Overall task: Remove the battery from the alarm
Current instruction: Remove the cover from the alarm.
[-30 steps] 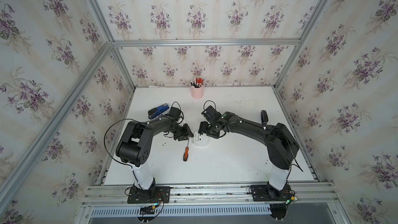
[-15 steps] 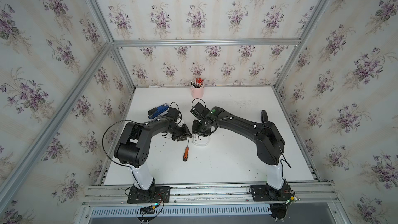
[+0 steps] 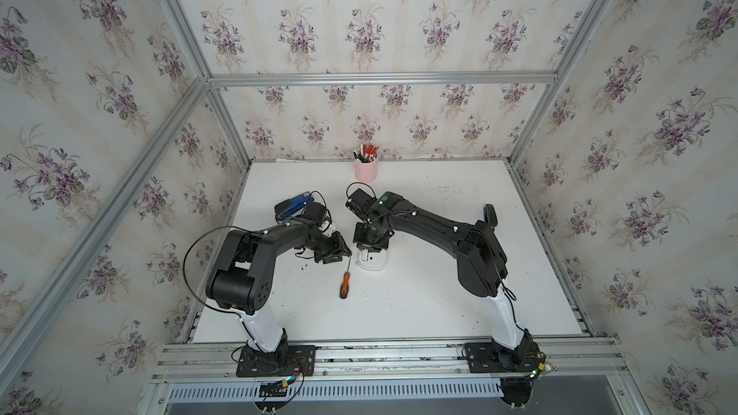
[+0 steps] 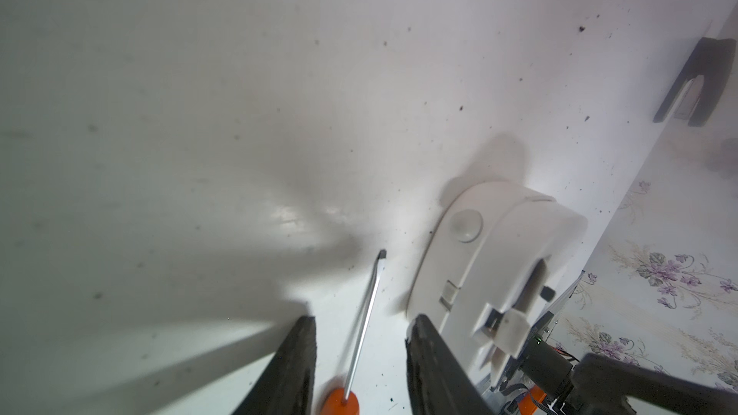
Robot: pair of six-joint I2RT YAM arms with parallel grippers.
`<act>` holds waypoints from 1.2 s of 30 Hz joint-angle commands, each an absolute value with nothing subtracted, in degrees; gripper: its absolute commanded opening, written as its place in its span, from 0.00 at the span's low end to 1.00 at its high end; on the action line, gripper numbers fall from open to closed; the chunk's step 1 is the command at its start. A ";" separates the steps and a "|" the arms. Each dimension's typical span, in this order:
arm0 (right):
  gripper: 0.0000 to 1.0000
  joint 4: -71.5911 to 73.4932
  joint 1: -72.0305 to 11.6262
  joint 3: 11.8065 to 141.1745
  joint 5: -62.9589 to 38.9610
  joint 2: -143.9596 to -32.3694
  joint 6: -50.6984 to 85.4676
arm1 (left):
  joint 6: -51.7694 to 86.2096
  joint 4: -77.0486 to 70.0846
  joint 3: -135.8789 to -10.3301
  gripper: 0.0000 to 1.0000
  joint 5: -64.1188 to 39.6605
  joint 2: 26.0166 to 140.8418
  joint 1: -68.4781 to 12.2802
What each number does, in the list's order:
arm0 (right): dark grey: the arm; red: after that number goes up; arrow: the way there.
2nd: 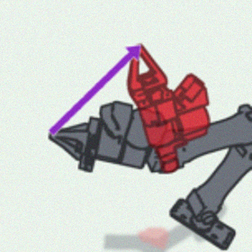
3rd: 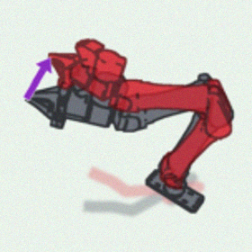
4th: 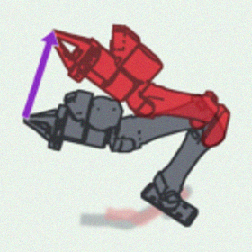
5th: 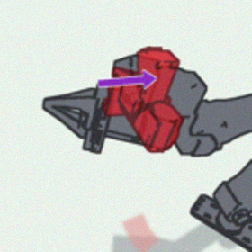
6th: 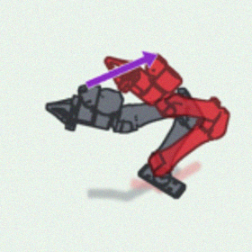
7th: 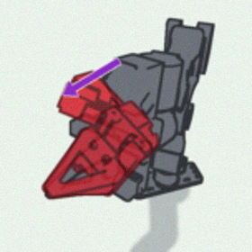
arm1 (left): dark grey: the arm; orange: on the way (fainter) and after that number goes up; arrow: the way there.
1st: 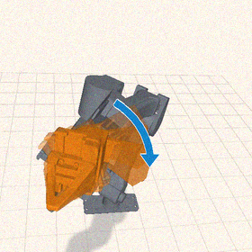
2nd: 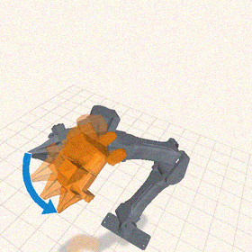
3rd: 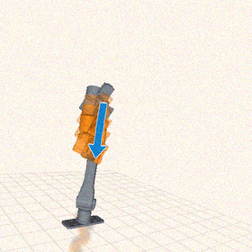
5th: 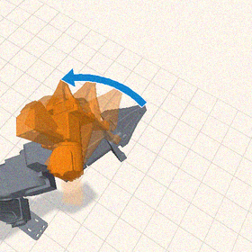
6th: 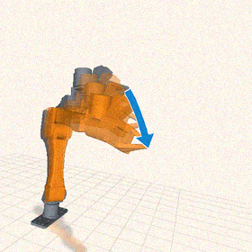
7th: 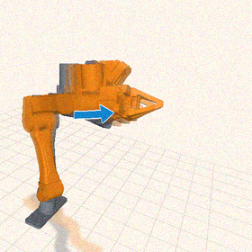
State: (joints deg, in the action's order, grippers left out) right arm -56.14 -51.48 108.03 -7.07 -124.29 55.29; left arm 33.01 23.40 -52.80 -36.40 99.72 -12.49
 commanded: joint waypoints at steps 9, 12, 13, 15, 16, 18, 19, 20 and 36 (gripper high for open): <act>0.30 -61.22 -51.59 112.74 -5.13 -127.96 53.79 | 32.12 21.86 -51.02 0.44 -37.79 99.27 -11.52; 0.30 -62.09 -51.59 113.61 -4.84 -128.73 53.79 | 31.86 21.72 -50.89 0.44 -38.13 99.56 -11.37; 0.28 -62.05 -51.59 113.69 -4.98 -128.87 53.83 | 31.87 21.71 -50.82 0.44 -38.21 99.57 -11.34; 0.28 -62.60 -51.59 114.73 -4.60 -129.39 53.88 | 31.82 21.62 -50.67 0.44 -38.40 99.54 -11.16; 0.28 -62.87 -51.59 115.38 -4.49 -129.62 53.88 | 31.70 21.56 -50.57 0.44 -38.37 99.54 -11.06; 0.28 -63.72 -51.61 117.30 -4.22 -130.58 53.64 | 31.69 21.21 -50.35 0.44 -38.84 99.58 -10.91; 0.28 -64.22 -51.59 118.07 -4.17 -131.09 53.45 | 31.65 21.14 -50.35 0.44 -38.92 99.74 -10.90; 0.28 -64.86 -51.59 118.95 -4.22 -131.75 53.34 | 31.57 21.18 -50.27 0.44 -39.02 99.88 -10.82; 0.28 -66.80 -51.64 120.71 -2.90 -133.63 52.74 | 33.60 18.91 -50.07 0.43 -42.93 100.02 -12.90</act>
State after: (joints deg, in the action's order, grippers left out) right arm -65.58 -51.68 120.42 -3.84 -133.49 52.88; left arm 32.88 18.70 -50.15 -42.65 100.07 -12.03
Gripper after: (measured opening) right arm 0.281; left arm 0.434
